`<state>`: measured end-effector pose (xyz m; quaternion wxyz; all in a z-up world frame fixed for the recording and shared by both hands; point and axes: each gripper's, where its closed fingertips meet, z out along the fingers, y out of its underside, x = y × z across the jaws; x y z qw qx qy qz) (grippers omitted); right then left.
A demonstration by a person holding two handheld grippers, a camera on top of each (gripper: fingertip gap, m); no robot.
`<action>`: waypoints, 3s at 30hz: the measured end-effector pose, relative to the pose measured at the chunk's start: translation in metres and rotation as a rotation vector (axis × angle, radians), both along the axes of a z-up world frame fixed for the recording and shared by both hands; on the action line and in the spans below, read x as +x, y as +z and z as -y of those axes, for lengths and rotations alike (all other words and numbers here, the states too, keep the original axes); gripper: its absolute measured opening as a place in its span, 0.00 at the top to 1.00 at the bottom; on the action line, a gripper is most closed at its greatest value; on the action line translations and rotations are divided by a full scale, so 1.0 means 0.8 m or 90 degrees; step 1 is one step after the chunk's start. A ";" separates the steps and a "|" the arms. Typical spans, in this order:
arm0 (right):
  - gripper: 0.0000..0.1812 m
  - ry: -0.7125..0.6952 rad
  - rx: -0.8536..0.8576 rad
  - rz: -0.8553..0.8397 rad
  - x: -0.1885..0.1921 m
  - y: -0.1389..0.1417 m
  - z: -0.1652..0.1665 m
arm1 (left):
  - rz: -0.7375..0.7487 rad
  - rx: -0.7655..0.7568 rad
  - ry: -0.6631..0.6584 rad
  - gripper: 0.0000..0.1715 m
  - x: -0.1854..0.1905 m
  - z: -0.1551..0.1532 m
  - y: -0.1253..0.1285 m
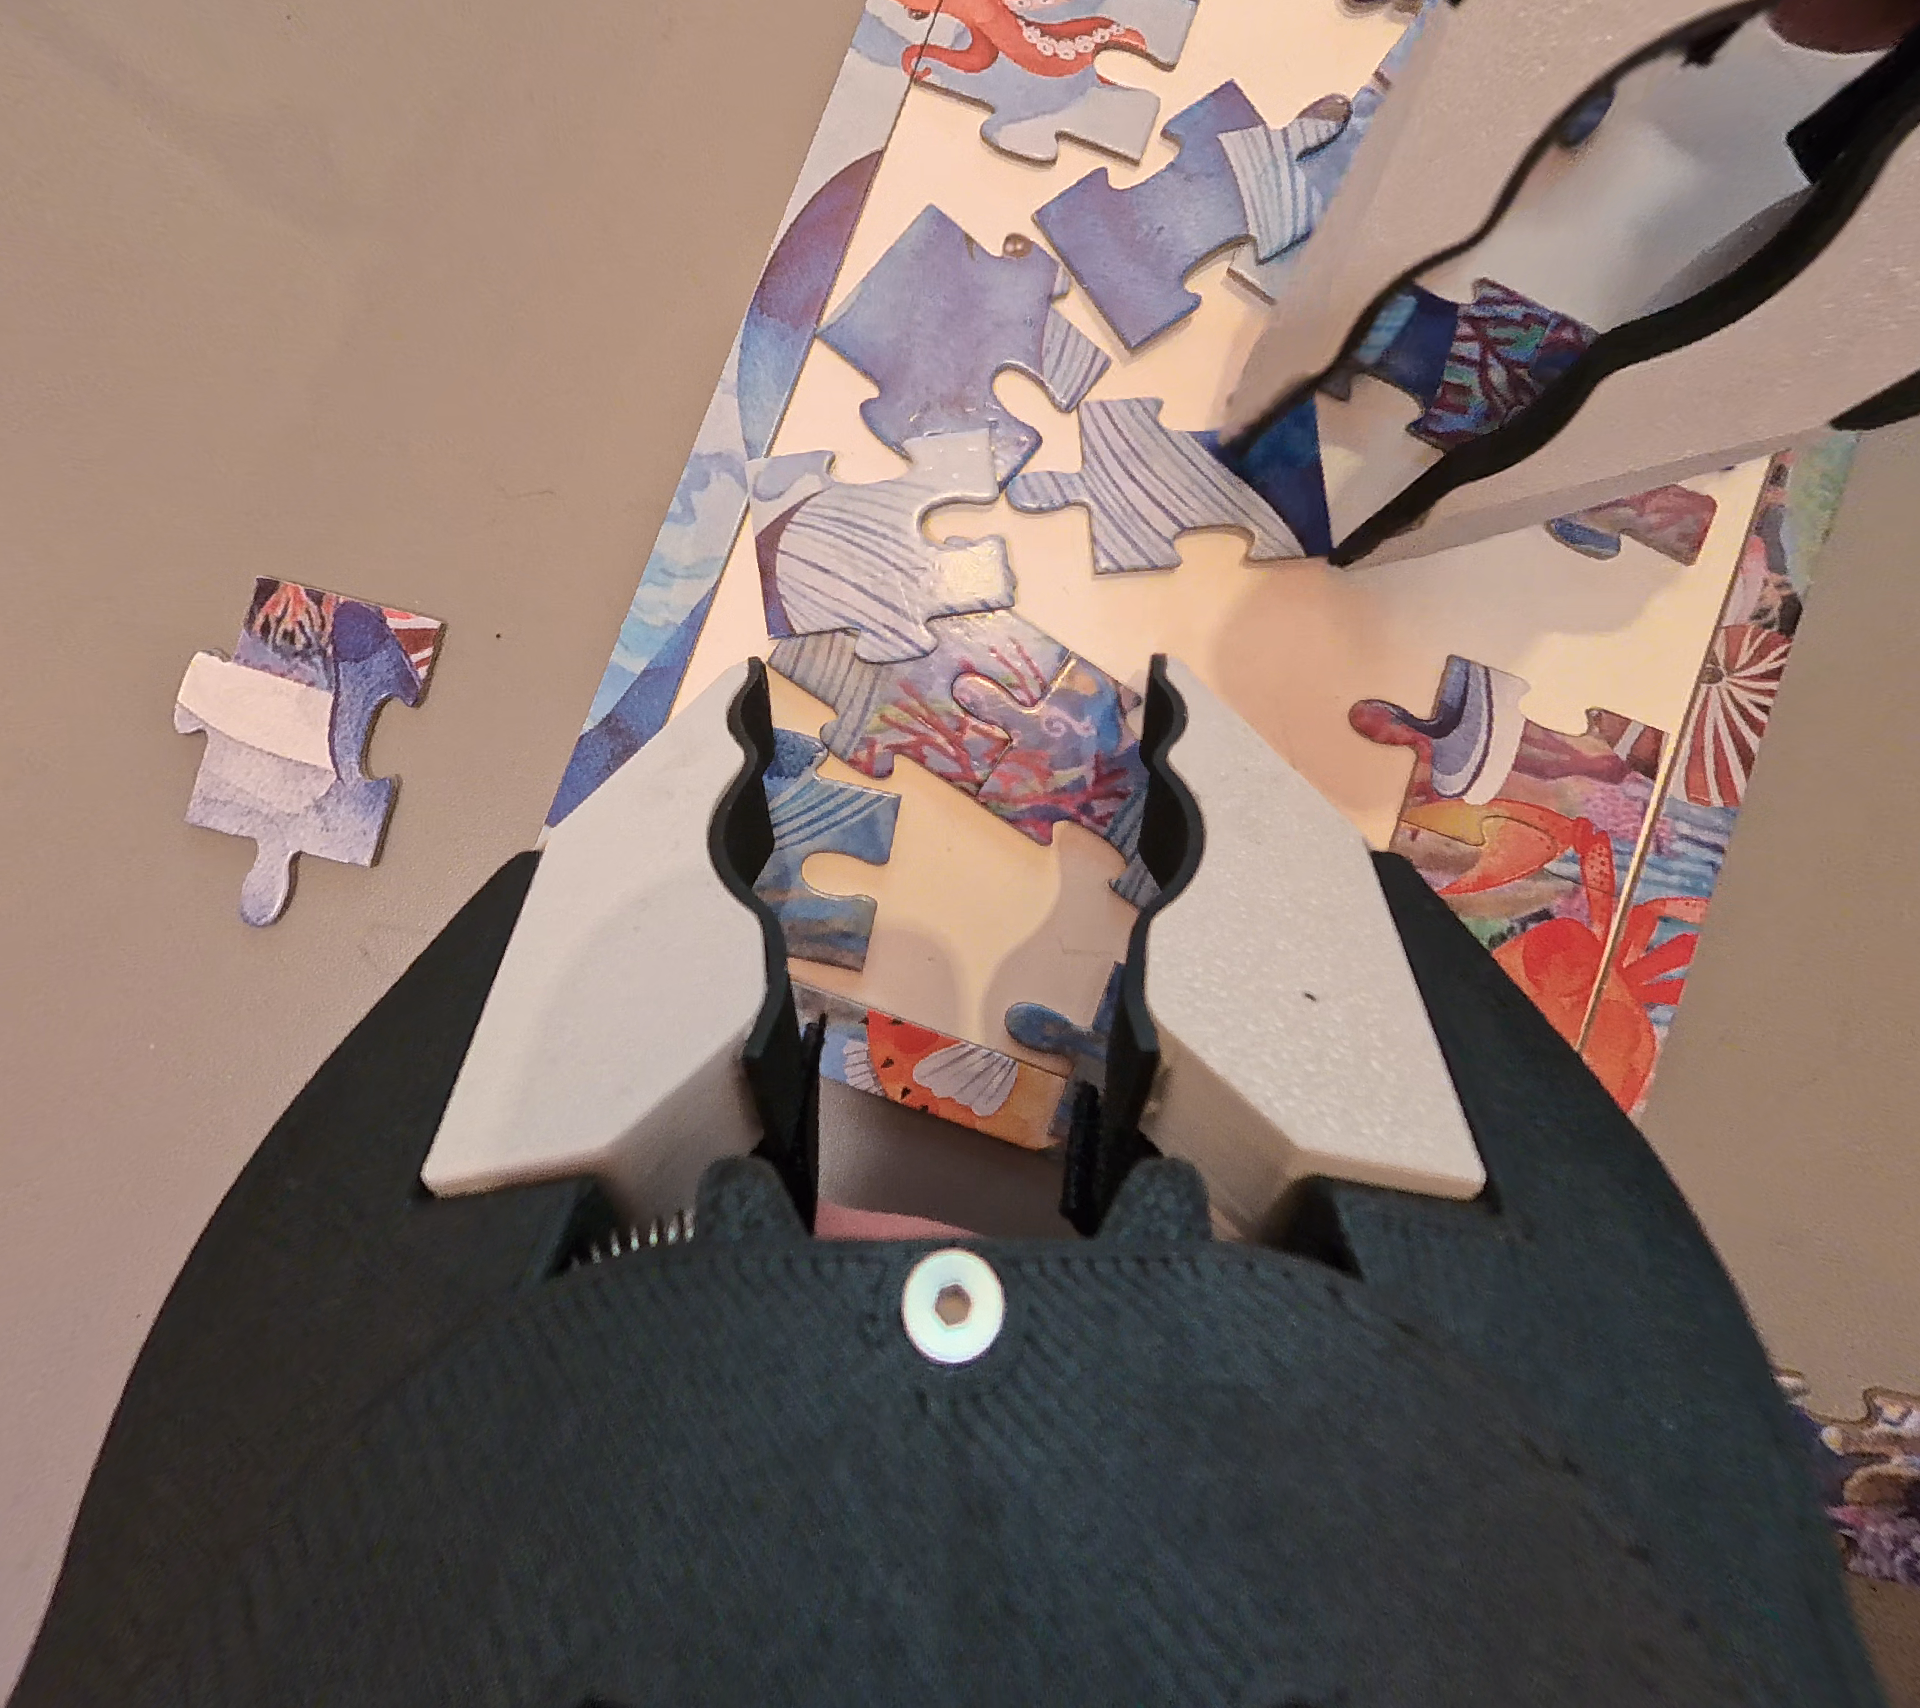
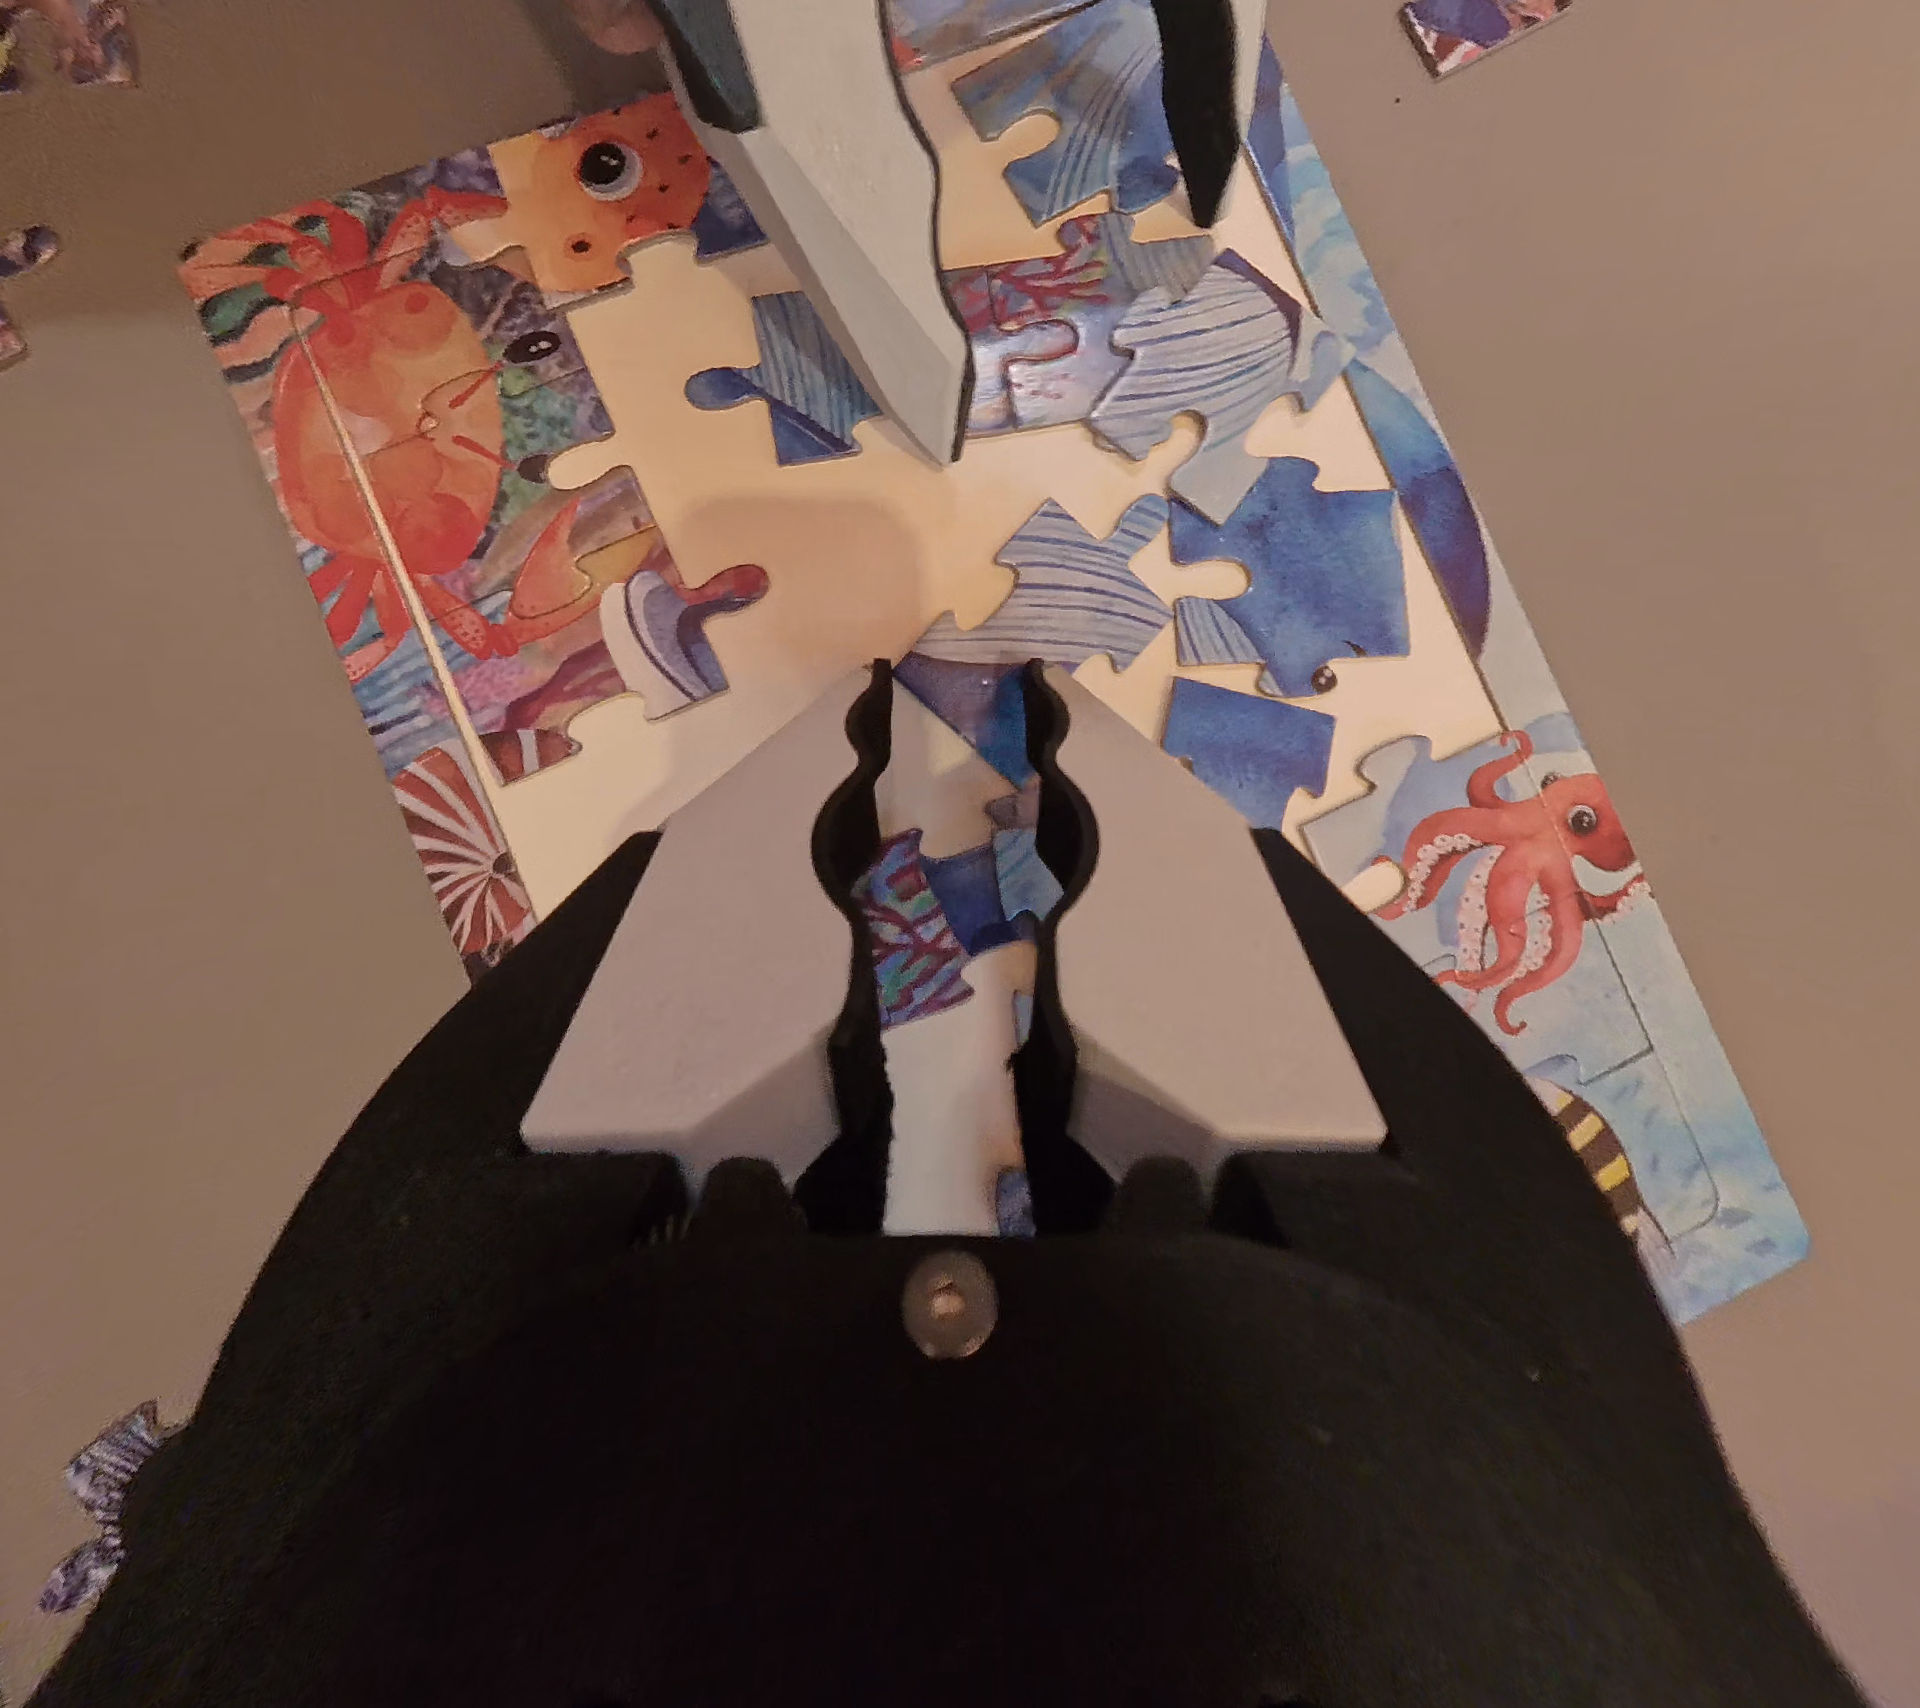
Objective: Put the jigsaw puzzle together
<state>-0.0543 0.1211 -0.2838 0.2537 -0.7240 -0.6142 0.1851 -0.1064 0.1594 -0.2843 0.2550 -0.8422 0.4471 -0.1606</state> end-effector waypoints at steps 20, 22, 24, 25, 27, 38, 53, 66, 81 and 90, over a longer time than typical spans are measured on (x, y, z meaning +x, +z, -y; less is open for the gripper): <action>0.82 0.091 -0.087 0.128 0.092 -0.004 0.046 | 0.002 0.000 0.002 0.59 0.000 0.001 0.000; 0.82 0.092 -0.086 0.129 0.092 -0.004 0.046 | 0.001 0.001 0.002 0.59 0.000 0.001 0.000; 0.82 0.095 -0.088 0.123 0.089 -0.004 0.048 | 0.001 0.001 0.002 0.59 0.000 0.001 0.000; 0.82 0.097 -0.088 0.121 0.088 -0.004 0.049 | 0.001 0.001 0.001 0.59 0.001 0.001 0.000; 0.83 0.101 -0.086 0.120 0.085 -0.004 0.050 | 0.000 0.001 0.002 0.59 0.001 0.002 0.000; 0.84 0.132 -0.079 0.096 0.065 -0.005 0.060 | -0.004 0.003 0.001 0.59 0.001 0.002 0.000; 0.83 0.143 -0.077 0.092 0.060 -0.005 0.063 | -0.005 0.005 0.001 0.59 0.001 0.002 0.000; 0.83 0.141 -0.073 0.094 0.057 -0.006 0.061 | -0.008 0.008 0.001 0.59 0.000 0.002 -0.001; 0.87 0.147 -0.075 0.101 0.057 -0.005 0.060 | -0.010 0.010 0.001 0.59 0.000 0.001 -0.001; 0.88 0.156 -0.074 0.101 0.059 -0.004 0.061 | -0.010 0.012 0.002 0.60 0.000 0.000 -0.001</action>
